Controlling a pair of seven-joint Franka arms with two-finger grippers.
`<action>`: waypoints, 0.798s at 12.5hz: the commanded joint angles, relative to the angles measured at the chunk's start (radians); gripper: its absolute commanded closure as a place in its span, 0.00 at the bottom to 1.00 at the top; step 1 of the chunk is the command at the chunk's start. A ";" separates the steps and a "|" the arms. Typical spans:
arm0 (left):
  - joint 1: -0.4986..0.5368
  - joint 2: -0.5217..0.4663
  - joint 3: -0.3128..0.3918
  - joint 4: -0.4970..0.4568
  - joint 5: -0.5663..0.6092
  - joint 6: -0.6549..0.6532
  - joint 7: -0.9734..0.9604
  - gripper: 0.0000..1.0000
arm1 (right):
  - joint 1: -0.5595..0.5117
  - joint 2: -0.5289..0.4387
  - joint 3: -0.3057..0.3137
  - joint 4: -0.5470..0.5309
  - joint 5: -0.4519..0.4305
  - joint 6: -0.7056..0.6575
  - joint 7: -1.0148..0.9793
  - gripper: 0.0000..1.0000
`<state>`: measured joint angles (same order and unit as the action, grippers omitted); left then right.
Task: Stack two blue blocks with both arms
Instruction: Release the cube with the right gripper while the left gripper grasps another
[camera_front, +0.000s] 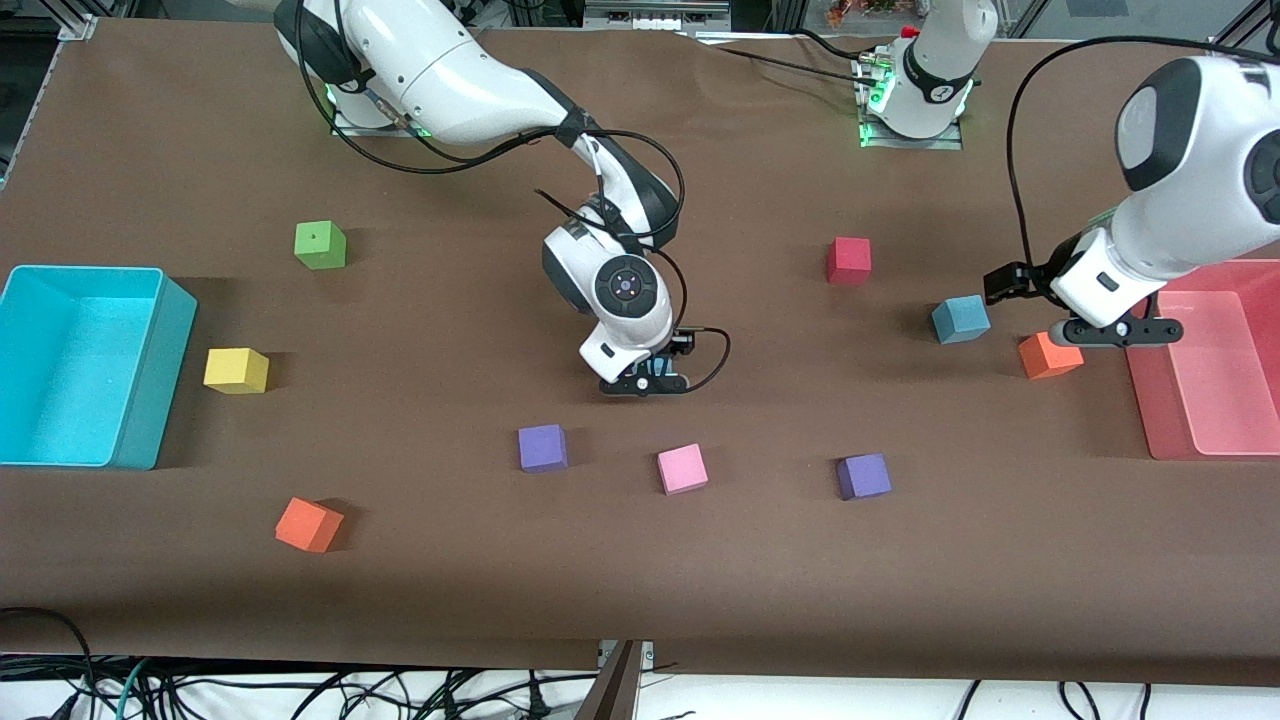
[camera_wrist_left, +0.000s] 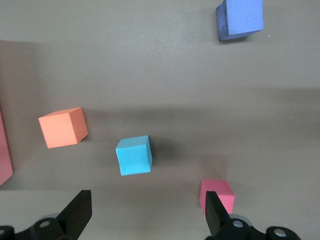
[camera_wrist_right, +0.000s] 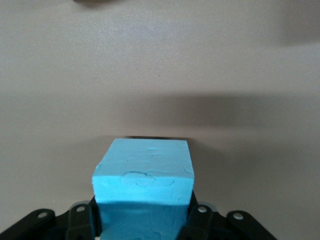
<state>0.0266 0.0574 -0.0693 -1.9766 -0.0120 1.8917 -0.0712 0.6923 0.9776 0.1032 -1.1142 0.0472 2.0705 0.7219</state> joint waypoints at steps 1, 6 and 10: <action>0.015 -0.022 -0.001 -0.161 0.020 0.165 0.022 0.00 | 0.010 0.020 -0.004 0.037 -0.013 -0.006 0.019 0.79; 0.058 0.018 -0.001 -0.311 0.061 0.323 0.021 0.00 | 0.010 0.029 0.006 0.031 -0.114 -0.006 0.027 0.00; 0.078 0.110 -0.001 -0.389 0.064 0.550 0.019 0.00 | -0.010 -0.026 0.026 0.031 -0.119 -0.032 0.007 0.00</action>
<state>0.0919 0.1303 -0.0656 -2.3344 0.0306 2.3609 -0.0660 0.6991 0.9871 0.1143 -1.1040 -0.0571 2.0699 0.7287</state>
